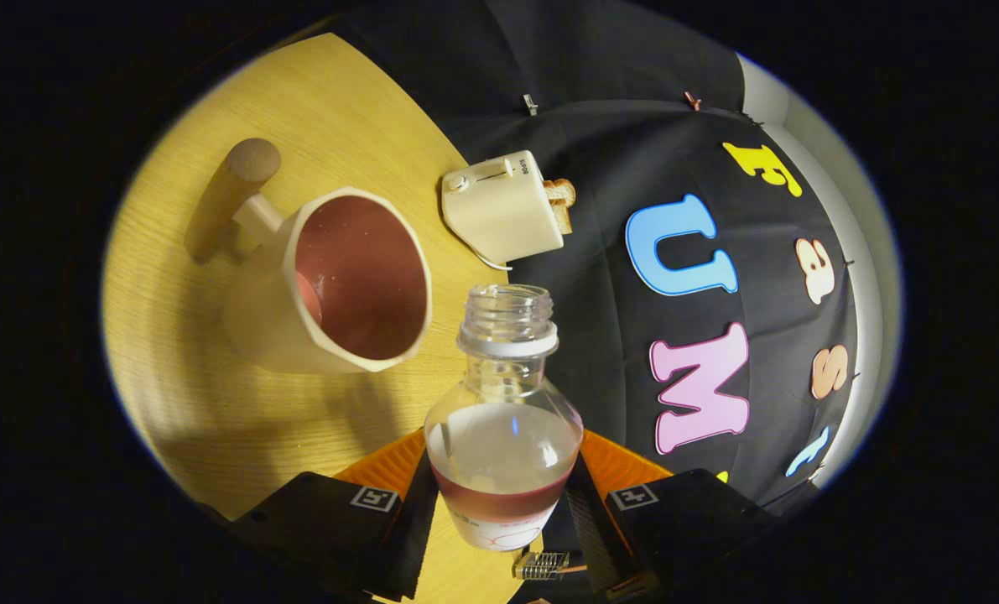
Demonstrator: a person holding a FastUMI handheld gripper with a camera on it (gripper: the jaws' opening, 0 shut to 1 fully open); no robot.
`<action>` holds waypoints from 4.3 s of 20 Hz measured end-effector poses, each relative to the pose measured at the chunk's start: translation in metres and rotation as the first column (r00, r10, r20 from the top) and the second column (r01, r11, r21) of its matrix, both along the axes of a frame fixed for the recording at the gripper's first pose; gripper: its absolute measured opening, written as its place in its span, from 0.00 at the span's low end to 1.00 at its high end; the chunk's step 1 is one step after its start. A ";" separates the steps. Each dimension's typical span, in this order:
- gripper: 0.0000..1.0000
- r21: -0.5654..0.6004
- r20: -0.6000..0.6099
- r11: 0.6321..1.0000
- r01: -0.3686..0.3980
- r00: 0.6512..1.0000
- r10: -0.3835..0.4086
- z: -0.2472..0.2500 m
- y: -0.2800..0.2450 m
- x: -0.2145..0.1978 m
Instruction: Take the bottle from table, then pour the juice into the cup, finally place the bottle on the coaster
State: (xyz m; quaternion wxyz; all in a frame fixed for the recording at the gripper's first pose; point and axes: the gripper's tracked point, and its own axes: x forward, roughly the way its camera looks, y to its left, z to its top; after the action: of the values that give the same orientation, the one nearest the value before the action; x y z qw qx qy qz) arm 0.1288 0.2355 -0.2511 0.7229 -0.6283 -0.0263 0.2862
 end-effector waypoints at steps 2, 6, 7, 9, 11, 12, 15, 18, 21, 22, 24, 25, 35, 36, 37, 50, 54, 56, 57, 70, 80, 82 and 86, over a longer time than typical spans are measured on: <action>0.76 -0.037 0.016 0.999 -0.028 0.999 0.029 -0.002 0.005 -0.002; 0.76 -0.094 0.024 0.993 -0.068 0.997 0.071 -0.009 0.009 0.001; 0.76 -0.111 0.021 0.991 -0.081 0.996 0.084 -0.011 0.008 0.002; 0.76 -0.151 0.037 0.983 -0.104 0.993 0.110 -0.012 0.011 0.004; 0.76 -0.170 0.042 0.978 -0.116 0.991 0.125 -0.014 0.010 0.006; 0.76 -0.180 0.048 0.976 -0.122 0.990 0.133 -0.013 0.010 0.007; 0.76 -0.240 0.060 0.960 -0.147 0.984 0.166 -0.013 0.012 0.010; 0.75 -0.282 0.077 0.946 -0.162 0.979 0.191 -0.010 0.013 0.014; 0.76 -0.311 0.095 0.933 -0.181 0.971 0.220 -0.006 0.018 0.015; 0.75 -0.325 0.106 0.926 -0.190 0.966 0.235 -0.005 0.019 0.014; 0.75 -0.345 0.111 0.915 -0.209 0.959 0.261 -0.005 0.021 0.012; 0.75 -0.355 0.116 0.910 -0.215 0.956 0.271 -0.006 0.022 0.012; 0.75 -0.425 0.137 0.866 -0.263 0.927 0.349 -0.002 0.030 0.010; 0.75 -0.431 0.141 0.861 -0.270 0.922 0.359 -0.001 0.030 0.009; 0.75 -0.439 0.143 0.856 -0.273 0.919 0.367 -0.001 0.031 0.010; 0.75 -0.523 0.147 0.794 -0.311 0.884 0.444 0.003 0.036 0.013; 0.75 -0.541 0.149 0.782 -0.309 0.880 0.450 0.005 0.036 0.015; 0.75 -0.547 0.155 0.777 -0.312 0.874 0.460 0.009 0.039 0.014; 0.75 -0.550 0.159 0.774 -0.314 0.870 0.466 0.012 0.040 0.013; 0.75 -0.615 0.185 0.715 -0.332 0.821 0.541 0.026 0.058 0.008; 0.75 -0.657 0.187 0.677 -0.331 0.798 0.572 0.030 0.061 0.007; 0.75 -0.664 0.186 0.665 -0.342 0.786 0.589 0.031 0.063 0.006; 0.75 -0.683 0.195 0.647 -0.339 0.768 0.609 0.041 0.065 0.009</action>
State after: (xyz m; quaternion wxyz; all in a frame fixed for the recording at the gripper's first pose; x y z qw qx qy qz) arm 0.1380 0.3009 -0.2105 0.3530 -0.8412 -0.2504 0.3241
